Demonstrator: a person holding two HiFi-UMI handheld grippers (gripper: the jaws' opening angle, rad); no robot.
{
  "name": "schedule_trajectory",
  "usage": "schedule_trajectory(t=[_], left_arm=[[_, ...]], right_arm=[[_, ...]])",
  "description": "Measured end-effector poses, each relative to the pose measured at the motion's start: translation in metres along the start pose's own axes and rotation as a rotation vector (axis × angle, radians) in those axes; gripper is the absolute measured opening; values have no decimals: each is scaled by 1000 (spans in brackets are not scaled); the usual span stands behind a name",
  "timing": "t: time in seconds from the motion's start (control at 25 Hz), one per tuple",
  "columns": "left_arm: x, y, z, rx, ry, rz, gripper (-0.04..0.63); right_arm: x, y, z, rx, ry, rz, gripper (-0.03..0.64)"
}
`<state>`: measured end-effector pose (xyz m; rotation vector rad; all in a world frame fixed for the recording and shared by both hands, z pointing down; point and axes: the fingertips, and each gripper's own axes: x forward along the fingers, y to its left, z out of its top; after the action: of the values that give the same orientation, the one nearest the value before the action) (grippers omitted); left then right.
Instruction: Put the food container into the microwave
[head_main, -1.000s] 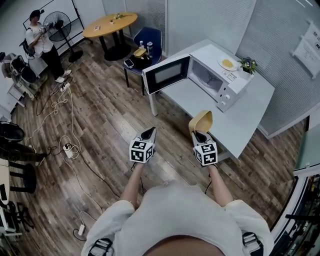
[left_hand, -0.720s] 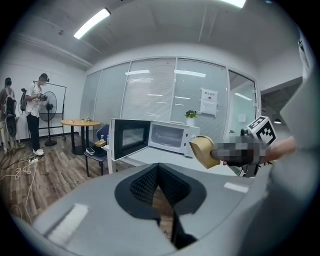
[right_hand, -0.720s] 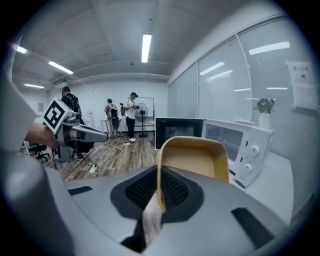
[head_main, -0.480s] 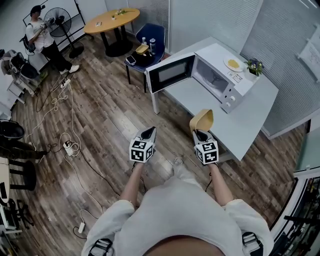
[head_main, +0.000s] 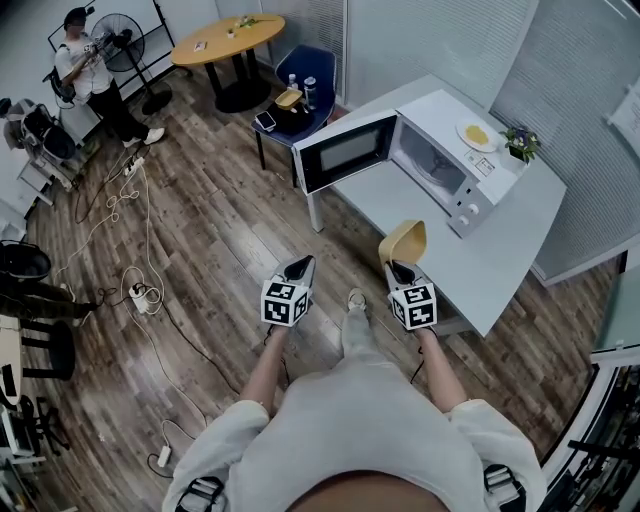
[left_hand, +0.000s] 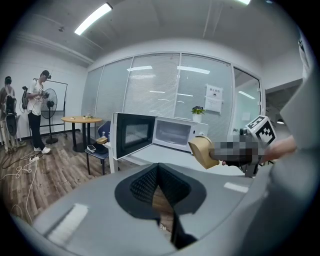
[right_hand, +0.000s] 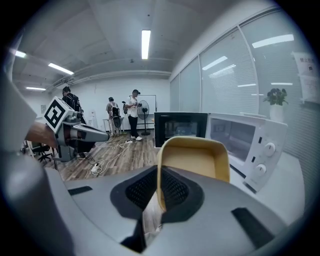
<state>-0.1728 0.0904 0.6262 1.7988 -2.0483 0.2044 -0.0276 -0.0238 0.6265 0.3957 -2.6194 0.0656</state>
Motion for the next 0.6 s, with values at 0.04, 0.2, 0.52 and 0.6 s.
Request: schedule_trajectory(t=[0.04,0.2,0.52,0.6], left_arm=[[7,2,3,2,2,-2,11],[35,11,16,11,8,-6,11],[101,26,51,20,19,-18,11],[115,29,60,22,21,-23,11]], right_arm=[[5,-5,1,3,0,0,28],[27,-25,9,-3,3,5,28],[70,-77,35,-34,11,8,28],[80,-90,41,-43,15,6,28]])
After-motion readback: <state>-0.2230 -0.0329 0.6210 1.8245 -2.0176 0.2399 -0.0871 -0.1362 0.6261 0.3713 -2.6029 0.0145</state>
